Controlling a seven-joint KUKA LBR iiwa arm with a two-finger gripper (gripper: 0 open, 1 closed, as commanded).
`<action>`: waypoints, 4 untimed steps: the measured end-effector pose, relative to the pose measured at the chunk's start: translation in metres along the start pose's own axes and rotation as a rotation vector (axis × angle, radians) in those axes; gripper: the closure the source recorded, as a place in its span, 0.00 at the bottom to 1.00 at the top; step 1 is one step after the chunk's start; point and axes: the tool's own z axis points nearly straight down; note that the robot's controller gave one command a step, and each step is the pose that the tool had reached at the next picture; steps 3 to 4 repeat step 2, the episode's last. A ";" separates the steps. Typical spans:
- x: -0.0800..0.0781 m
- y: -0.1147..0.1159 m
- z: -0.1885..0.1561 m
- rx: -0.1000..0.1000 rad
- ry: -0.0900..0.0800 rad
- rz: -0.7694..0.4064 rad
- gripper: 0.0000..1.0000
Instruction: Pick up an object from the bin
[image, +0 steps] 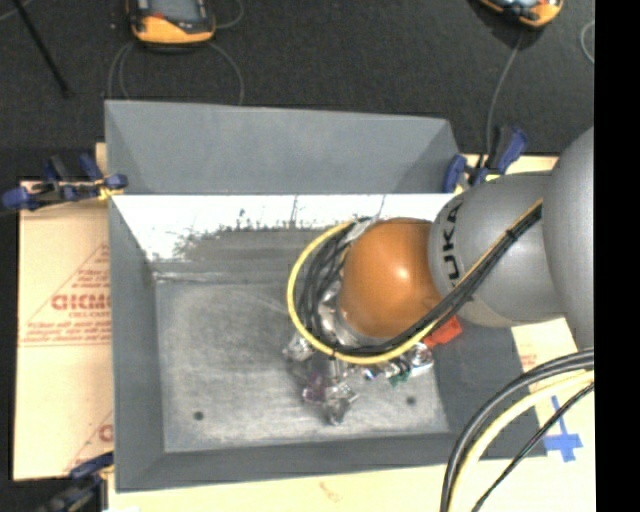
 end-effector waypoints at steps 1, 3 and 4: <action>-0.001 0.000 -0.001 -0.001 -0.001 0.002 1.00; -0.003 -0.002 -0.053 0.000 0.001 0.007 1.00; -0.003 -0.002 -0.053 0.000 0.001 0.007 1.00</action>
Offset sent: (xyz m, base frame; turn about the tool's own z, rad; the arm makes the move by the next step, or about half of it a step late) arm 0.0000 0.0000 0.0000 0.0000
